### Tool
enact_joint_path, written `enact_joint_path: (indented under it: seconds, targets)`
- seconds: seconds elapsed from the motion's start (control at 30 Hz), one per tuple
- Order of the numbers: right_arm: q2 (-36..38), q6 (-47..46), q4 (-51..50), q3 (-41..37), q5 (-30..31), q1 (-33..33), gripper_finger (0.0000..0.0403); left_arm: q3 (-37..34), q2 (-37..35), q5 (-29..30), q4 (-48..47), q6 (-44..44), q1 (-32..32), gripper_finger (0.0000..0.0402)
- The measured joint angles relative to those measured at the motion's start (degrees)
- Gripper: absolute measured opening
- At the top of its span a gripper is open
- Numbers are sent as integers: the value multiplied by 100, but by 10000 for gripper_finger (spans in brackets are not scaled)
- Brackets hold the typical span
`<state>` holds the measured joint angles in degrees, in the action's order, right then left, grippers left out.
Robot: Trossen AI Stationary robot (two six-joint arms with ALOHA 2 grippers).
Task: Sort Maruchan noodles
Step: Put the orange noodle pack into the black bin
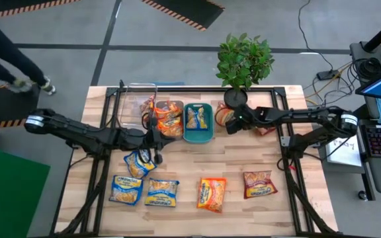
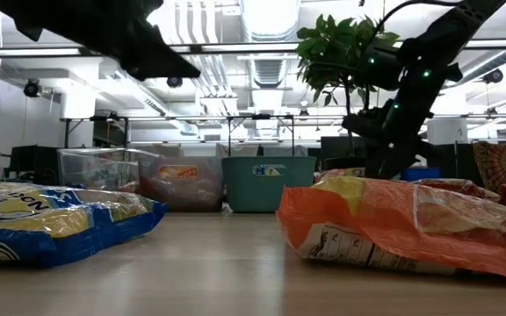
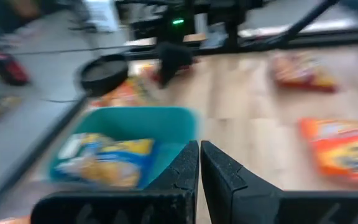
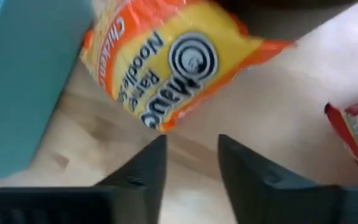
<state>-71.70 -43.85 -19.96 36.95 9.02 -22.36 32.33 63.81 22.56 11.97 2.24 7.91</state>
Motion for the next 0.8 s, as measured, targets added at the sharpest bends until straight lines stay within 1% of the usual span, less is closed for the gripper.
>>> enact_joint_path:
  seconds: [0.1,0.17,0.27,0.4,0.5,0.57,0.67,0.8]
  targets:
    - [2,185,385,-34,-4,-154,185,-28,0,783,9,271,-111,0]
    - [2,360,701,-97,-17,-274,220,-28,-1,1158,82,298,-228,0]
    - [2,505,1160,-294,-34,-391,270,-28,-11,1253,230,243,-417,0]
    - [-56,555,2333,-798,-154,-421,318,2,-13,1250,322,177,-526,0]
    - [-161,618,3570,-1247,-153,-419,338,79,-15,1248,362,175,-532,0]
    - [-267,580,4313,-1460,-138,-422,343,128,-15,1248,344,183,-537,0]
    - [-536,463,4917,-1648,119,-427,341,202,-15,1248,350,195,-541,0]
    - [-1047,363,5562,-1725,168,-380,328,276,-15,1248,350,195,-541,0]
